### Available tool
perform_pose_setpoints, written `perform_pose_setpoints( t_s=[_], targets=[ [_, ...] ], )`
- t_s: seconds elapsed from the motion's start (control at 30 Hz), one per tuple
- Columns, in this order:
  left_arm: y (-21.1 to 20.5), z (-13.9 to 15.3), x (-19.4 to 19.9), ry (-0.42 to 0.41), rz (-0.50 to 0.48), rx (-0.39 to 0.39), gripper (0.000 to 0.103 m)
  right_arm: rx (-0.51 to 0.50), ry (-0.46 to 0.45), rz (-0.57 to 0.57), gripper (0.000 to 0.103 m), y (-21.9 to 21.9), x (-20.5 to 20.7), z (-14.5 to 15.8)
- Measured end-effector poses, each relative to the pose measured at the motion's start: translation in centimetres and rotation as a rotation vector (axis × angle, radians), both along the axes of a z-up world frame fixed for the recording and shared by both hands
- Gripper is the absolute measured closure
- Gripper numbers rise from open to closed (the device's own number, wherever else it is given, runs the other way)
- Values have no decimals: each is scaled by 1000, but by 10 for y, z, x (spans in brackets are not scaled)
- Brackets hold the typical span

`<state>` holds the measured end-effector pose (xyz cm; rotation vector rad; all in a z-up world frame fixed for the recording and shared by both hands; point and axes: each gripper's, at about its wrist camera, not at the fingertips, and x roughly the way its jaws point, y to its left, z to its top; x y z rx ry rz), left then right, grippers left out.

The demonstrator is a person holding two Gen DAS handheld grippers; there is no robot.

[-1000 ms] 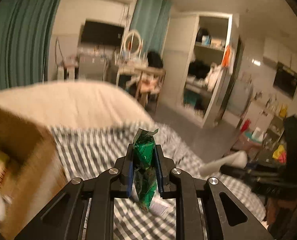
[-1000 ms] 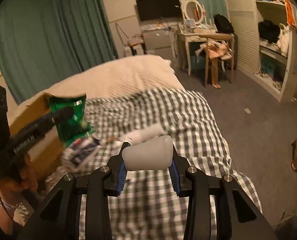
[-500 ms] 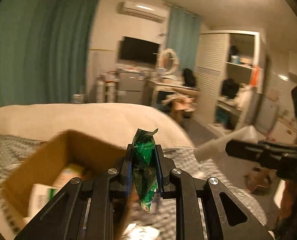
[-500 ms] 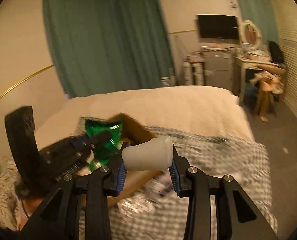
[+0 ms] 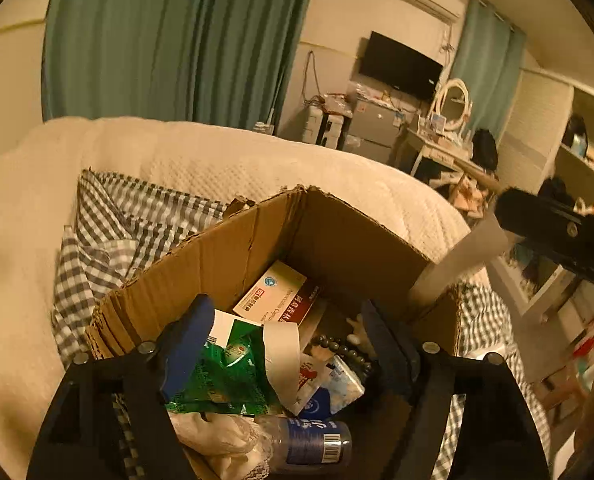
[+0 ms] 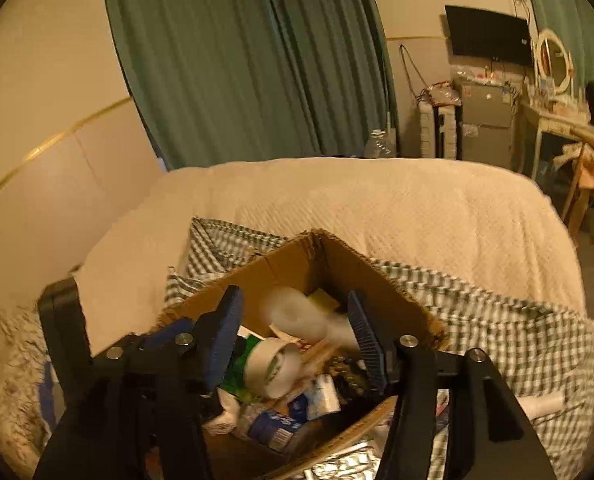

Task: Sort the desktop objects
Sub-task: 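Drop green packet into the box with left tool while right tool drops white tube in, then move both open tools back from the box to the item pile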

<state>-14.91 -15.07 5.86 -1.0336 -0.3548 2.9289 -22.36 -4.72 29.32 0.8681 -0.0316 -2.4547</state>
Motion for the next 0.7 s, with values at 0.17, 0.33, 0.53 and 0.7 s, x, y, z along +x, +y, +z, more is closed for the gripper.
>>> perform_pose_setpoints(
  t_s=[0.17,0.33,0.53,0.7],
  targets=[
    [5,10,5,12,-4,-24,19,32,46,-75,45,28,28,11],
    [33,36,29,84,-67,-55,14,89,80,-151,45,76,71,13],
    [94,41,82,133,-211,-35,4,119,36,-249,43,146,112,-8],
    [143,-4,107,41,-244,-50,2,89,-27,-313,43,196,132,-44]
  ],
)
